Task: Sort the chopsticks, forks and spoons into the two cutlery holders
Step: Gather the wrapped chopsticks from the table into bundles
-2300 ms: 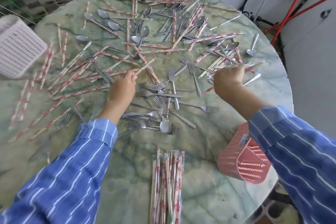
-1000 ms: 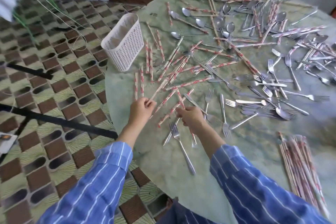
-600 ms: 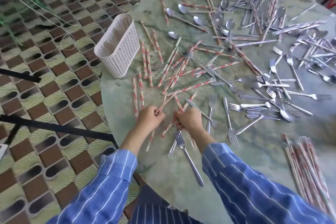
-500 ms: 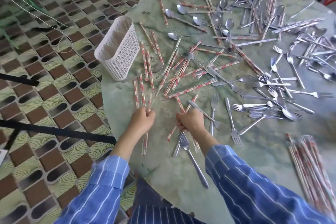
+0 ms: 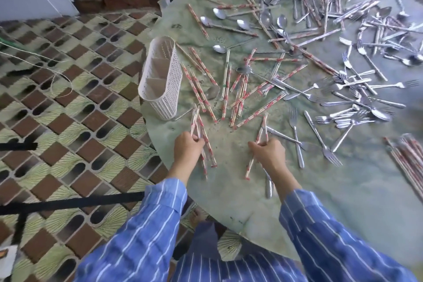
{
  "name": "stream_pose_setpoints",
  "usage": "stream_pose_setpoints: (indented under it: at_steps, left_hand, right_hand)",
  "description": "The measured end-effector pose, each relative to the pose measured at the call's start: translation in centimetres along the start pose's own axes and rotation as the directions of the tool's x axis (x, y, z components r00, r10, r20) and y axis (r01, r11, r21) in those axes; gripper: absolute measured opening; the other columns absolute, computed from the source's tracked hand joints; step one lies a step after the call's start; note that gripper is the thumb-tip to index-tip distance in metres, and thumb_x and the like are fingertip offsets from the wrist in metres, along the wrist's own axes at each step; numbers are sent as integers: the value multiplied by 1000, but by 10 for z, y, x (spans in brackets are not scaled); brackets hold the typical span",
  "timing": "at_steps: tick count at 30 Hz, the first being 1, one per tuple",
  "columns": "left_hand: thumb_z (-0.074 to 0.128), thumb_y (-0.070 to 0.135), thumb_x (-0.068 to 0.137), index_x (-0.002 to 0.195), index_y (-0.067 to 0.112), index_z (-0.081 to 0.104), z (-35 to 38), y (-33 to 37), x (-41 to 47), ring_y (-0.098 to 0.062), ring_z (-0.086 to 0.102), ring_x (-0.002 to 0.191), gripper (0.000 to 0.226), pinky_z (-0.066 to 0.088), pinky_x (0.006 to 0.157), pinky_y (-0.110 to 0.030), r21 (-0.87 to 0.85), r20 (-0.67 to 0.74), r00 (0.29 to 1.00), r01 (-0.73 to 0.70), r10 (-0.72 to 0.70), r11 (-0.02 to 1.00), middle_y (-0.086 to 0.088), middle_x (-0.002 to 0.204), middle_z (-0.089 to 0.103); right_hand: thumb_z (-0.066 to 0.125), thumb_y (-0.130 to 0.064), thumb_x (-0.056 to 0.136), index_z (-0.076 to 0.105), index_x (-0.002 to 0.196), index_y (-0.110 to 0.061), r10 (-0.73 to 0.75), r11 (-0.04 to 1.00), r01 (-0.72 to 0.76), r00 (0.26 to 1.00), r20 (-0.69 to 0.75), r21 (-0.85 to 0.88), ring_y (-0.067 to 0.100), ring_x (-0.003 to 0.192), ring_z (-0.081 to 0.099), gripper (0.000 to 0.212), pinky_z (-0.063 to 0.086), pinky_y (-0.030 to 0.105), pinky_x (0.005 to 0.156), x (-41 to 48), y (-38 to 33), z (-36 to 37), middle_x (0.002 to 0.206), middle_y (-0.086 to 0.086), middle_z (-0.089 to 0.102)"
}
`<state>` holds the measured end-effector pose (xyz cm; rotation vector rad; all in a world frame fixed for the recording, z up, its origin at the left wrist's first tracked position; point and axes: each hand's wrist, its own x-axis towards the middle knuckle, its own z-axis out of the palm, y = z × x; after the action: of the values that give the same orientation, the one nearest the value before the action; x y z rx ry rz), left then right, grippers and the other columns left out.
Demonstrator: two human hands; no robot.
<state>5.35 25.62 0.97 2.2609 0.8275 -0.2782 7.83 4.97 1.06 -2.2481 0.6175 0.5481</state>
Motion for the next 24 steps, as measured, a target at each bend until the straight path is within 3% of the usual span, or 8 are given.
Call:
stream_pose_setpoints:
  at_steps: [3, 6, 9, 12, 16, 20, 22, 24]
  left_hand:
    - [60, 17, 86, 75, 5, 67, -10, -2, -1, -29, 58, 76, 18, 40, 67, -27, 3, 55, 998, -22, 22, 1000, -17, 78, 66]
    - [55, 25, 89, 90, 5, 64, -15, -7, 5, -26, 55, 80, 21, 36, 68, -25, -18, 108, 994, 21, -19, 1000, -9, 85, 62]
    - [53, 26, 90, 98, 4, 62, -18, -10, 13, -21, 53, 75, 25, 37, 68, -27, -154, 206, 977, 83, -50, 984, -3, 84, 61]
    - [47, 15, 95, 100, 5, 54, -18, -9, 17, -20, 55, 68, 13, 49, 75, -36, -341, 293, 955, 142, -39, 929, -6, 84, 59]
    - [39, 15, 102, 107, 4, 44, -20, -4, 15, -16, 56, 63, 13, 55, 68, -36, -455, 402, 915, 219, -21, 863, -7, 82, 54]
    - [39, 14, 102, 110, 5, 45, -25, -8, 13, -15, 58, 69, 14, 55, 69, -34, -451, 357, 934, 157, 17, 879, -4, 87, 56]
    - [39, 14, 101, 110, 6, 46, -27, -13, 16, -14, 57, 69, 14, 53, 71, -33, -433, 310, 950, 104, 39, 895, -2, 87, 59]
    - [39, 14, 100, 106, 8, 47, -29, -16, 19, -15, 55, 68, 12, 51, 74, -35, -424, 285, 958, 84, 45, 902, -2, 85, 59]
  right_hand:
    - [66, -31, 80, 71, 77, 1, 27, 996, -30, 999, -36, -83, 32, 81, 64, 33, 40, 27, 63, -3, -5, 9, 80, 18, 69]
    - [64, -25, 78, 69, 90, 2, 48, 991, -58, 995, -85, -118, 33, 91, 64, 30, 40, 28, 64, -4, -11, 12, 93, 18, 68]
    - [65, -29, 76, 70, 86, 2, 97, 995, -100, 991, -97, -27, 33, 83, 66, 33, 46, 30, 62, -11, -17, 10, 85, 18, 69]
    - [58, -33, 82, 67, 75, 0, 67, 990, -55, 993, -97, 126, 33, 76, 66, 35, 51, 33, 69, -24, -22, 15, 78, 16, 71]
    - [48, -27, 91, 52, 91, -11, -55, 978, 49, 998, 25, 204, 26, 77, 61, 17, 44, 32, 69, -43, -36, 44, 82, 7, 68]
    - [54, -27, 90, 58, 103, -4, -150, 983, 136, 983, 107, 125, 23, 83, 56, 27, 41, 27, 71, -51, -55, 75, 89, 5, 59]
    - [60, -28, 87, 61, 98, -3, -170, 983, 162, 980, 98, 85, 24, 81, 57, 27, 41, 26, 67, -53, -62, 84, 86, 6, 60]
    - [63, -27, 84, 61, 88, -4, -173, 985, 170, 979, 106, 37, 28, 78, 62, 22, 50, 32, 67, -52, -64, 90, 83, 9, 63]
